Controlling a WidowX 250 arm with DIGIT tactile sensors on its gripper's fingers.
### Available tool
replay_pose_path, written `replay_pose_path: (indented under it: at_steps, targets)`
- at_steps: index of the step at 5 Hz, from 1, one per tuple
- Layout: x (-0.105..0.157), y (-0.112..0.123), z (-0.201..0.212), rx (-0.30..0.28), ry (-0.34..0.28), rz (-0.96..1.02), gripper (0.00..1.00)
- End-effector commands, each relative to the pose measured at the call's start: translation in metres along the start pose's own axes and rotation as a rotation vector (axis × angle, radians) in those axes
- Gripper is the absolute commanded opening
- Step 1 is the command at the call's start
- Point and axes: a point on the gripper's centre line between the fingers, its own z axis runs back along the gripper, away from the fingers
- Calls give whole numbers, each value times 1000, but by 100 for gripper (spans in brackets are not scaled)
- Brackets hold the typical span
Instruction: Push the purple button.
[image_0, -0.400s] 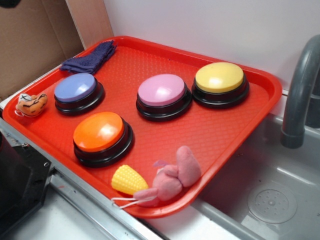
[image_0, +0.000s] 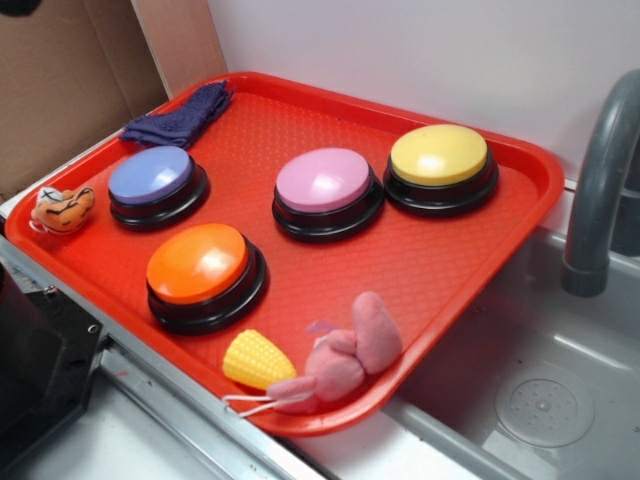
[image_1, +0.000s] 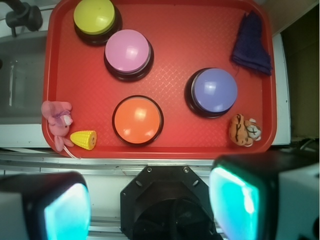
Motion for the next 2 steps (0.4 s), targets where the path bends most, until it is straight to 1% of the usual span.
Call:
replay_pose_path:
  at_steps: [1,2]
  targets:
    - [90,59,-58,106,-52,259,100]
    - [108,70,-100,140,-118,292,100]
